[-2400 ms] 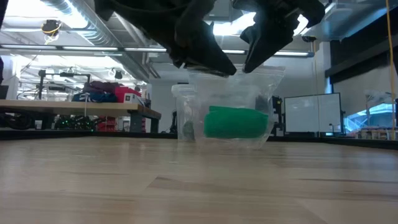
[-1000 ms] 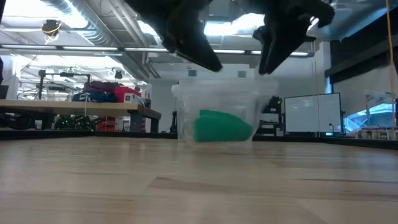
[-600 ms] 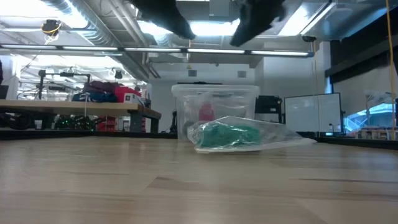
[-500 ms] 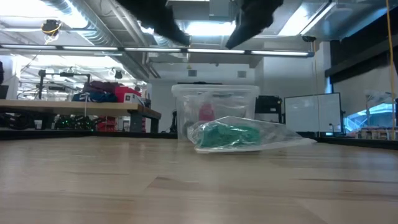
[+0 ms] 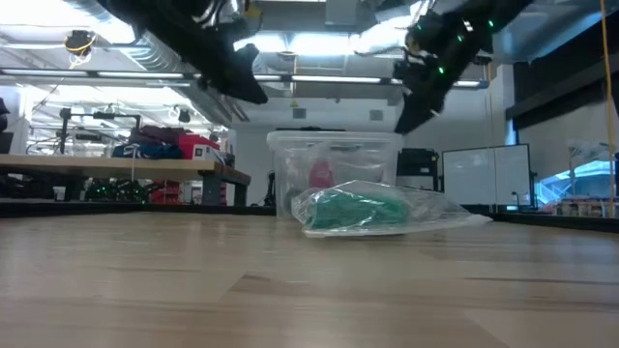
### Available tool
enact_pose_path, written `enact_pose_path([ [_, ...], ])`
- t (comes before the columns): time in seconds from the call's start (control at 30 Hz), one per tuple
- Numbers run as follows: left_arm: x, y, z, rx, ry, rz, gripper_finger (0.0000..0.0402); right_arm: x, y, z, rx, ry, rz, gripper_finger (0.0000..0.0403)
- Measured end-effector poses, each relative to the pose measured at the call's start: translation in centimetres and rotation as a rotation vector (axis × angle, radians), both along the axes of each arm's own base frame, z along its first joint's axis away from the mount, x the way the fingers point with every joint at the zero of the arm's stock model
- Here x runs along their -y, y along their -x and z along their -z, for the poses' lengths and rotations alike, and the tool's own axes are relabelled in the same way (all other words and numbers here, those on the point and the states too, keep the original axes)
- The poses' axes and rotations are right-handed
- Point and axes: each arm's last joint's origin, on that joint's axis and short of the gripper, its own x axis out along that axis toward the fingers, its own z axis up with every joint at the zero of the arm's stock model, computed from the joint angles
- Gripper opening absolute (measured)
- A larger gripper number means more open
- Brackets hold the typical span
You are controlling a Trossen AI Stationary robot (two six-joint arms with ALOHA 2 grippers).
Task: Roll bandage
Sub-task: Open the transparent container
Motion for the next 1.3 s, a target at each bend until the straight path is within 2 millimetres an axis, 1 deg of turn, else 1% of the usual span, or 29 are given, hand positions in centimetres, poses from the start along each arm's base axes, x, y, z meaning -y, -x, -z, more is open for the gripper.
enact_pose_path([
  [0.1,-2.5,0.8,0.3,0.026,0.073,-0.006,0.0096,1.5,1.6,1.3,0.076,-0.072,0.126,0.0207],
  [0.17,-4.2,1.4,0.6,0.038,0.113,0.004,0.0099,2.2,2.2,2.0,0.151,-0.128,0.167,0.0207],
  [0.27,-6.4,2.4,0.7,0.08,0.15,0.01,0.0118,3.1,2.8,2.8,0.264,-0.176,0.203,0.0207],
  [0.37,-8.1,3.3,0.7,0.122,0.179,0.009,0.0145,3.9,3.7,3.1,0.343,-0.237,0.216,0.0207],
  [0.47,-9.2,3.9,0.9,0.144,0.193,-0.006,0.0168,4.5,4.6,3.3,0.426,-0.335,0.203,0.0207],
  [0.57,-9.9,3.8,1.4,0.162,0.21,-0.026,0.0179,4.6,5.0,3.7,0.459,-0.391,0.199,0.0207],
  [0.7,-10.5,3.1,2.4,0.168,0.235,-0.031,0.0182,4.3,5.0,4.4,0.45,-0.412,0.194,0.0209],
  [0.83,-11.0,2.5,3.4,0.169,0.259,-0.033,0.0182,4.3,5.0,4.6,0.458,-0.412,0.188,0.0228],
  [1.03,-11.3,2.0,3.9,0.203,0.292,-0.019,0.0182,4.3,4.9,4.7,0.451,-0.401,0.23,0.0257],
  [1.13,-11.4,1.9,4.2,0.21,0.307,-0.021,0.0182,4.1,4.4,5.0,0.439,-0.398,0.226,0.0261],
  [1.3,-11.5,1.9,4.2,0.218,0.315,-0.025,0.0182,4.4,4.1,5.3,0.442,-0.399,0.222,0.0261],
])
